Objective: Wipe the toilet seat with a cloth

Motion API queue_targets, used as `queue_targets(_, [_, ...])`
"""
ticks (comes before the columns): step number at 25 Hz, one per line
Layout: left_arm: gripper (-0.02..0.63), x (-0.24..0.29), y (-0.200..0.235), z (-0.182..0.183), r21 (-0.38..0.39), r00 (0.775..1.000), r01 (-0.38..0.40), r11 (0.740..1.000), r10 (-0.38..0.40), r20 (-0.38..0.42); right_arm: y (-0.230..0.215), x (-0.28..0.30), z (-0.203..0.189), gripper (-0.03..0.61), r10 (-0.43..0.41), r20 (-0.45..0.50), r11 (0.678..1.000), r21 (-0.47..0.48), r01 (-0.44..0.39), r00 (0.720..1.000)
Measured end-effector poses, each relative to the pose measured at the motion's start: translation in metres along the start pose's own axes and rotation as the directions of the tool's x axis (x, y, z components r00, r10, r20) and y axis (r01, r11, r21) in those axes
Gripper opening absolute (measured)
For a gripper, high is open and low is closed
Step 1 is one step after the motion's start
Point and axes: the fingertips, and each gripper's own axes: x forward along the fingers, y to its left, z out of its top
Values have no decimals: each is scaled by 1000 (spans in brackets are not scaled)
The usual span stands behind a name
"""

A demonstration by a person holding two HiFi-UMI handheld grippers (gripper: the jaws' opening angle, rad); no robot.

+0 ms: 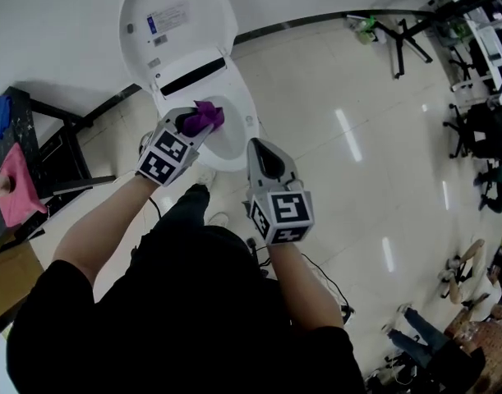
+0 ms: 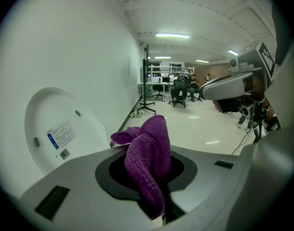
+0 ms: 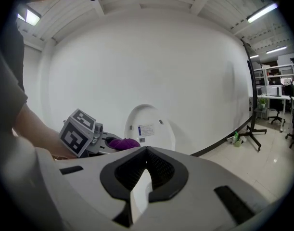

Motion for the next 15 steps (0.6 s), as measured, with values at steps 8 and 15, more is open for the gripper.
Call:
queue_targets(8, [95,136,88,-57,-62,987,14,998,-24,-160,-54,102,-48,15,-34,-121,995,93,45,992])
queue_targets(15, [95,253,140,-117,-64,964,-2,998,-15,-264,-105,167,-96,15,-87,-173,980,160,115,981])
